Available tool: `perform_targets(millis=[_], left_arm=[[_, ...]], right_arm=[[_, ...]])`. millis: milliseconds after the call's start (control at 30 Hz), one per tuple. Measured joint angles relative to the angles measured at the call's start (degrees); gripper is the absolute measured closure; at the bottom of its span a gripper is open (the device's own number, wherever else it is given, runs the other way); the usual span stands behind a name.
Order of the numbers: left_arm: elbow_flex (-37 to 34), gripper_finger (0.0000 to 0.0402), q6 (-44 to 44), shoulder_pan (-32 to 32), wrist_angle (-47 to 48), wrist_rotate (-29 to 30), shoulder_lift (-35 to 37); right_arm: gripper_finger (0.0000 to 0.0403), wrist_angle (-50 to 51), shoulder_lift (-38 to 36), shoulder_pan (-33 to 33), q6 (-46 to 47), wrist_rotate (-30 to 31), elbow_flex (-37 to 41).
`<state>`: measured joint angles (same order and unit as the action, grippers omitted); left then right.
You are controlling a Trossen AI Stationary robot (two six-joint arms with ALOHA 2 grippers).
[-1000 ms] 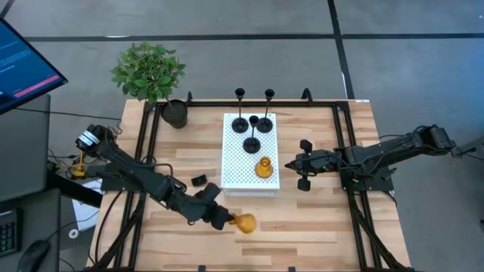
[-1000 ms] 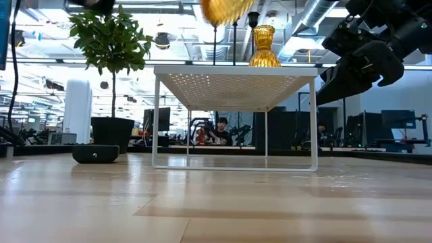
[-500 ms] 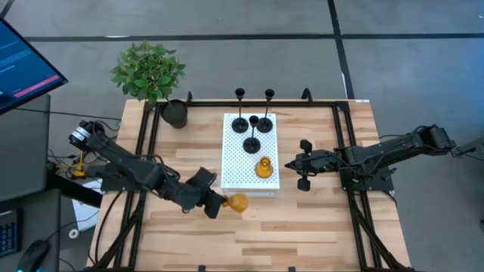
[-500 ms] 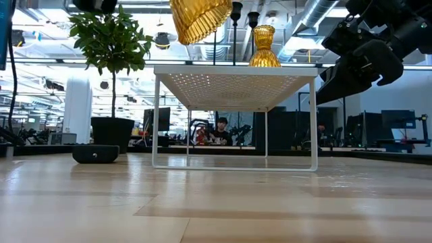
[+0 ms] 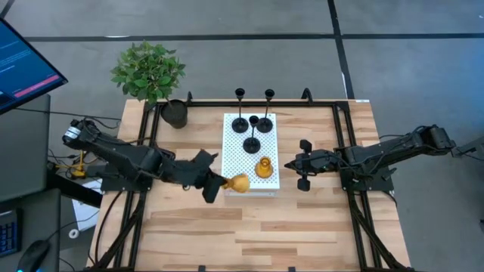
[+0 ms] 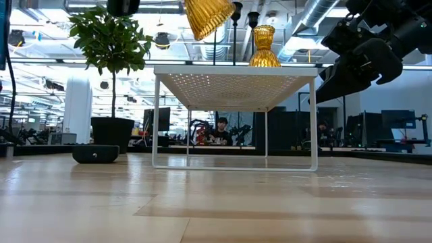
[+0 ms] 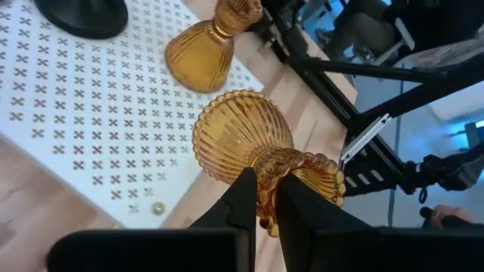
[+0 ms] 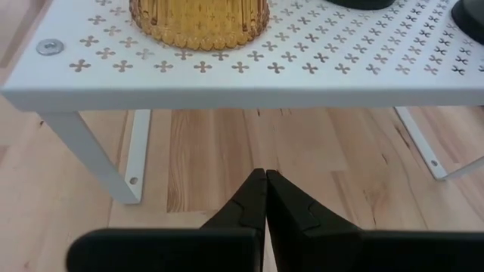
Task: Pick & Place candle stick holders
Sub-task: Put the yellow glass candle holder on the shelf
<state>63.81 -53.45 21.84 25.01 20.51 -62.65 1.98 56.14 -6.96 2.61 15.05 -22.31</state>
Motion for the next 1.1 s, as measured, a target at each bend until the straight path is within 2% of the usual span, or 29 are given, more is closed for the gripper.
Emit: perform_targets(millis=[133, 233, 367, 633, 833, 1100], left_arm=[[2.6, 0.0375, 0.9, -4.7, 5.1, -5.1, -0.7], [7.1, 0.0375, 1.7, -8.4, 12.9, -7.6, -2.7], [14.1, 0.0375, 5.1, -12.3, 18.2, -12.7, -5.7], [25.3, 0.0375, 4.5, -19.1, 34.0, -19.0, -14.2], [30.0, 0.0375, 6.0, -21.7, 35.6, -25.5, -20.4], [32.1, 0.0374, 6.1, -22.0, 36.3, -26.6, -22.4]], right_arm=[[0.0403, -0.9, 0.0, 0.0, 0.0, 0.0, 0.0], [0.0403, -1.1, 0.0, 0.0, 0.0, 0.0, 0.0], [0.0403, -1.2, 0.0, 0.0, 0.0, 0.0, 0.0], [0.0403, -1.1, 0.0, 0.0, 0.0, 0.0, 0.0], [0.0403, -0.7, 0.0, 0.0, -0.1, 0.0, 0.0], [0.0403, -0.1, 0.0, 0.0, -0.2, 0.0, 0.0]])
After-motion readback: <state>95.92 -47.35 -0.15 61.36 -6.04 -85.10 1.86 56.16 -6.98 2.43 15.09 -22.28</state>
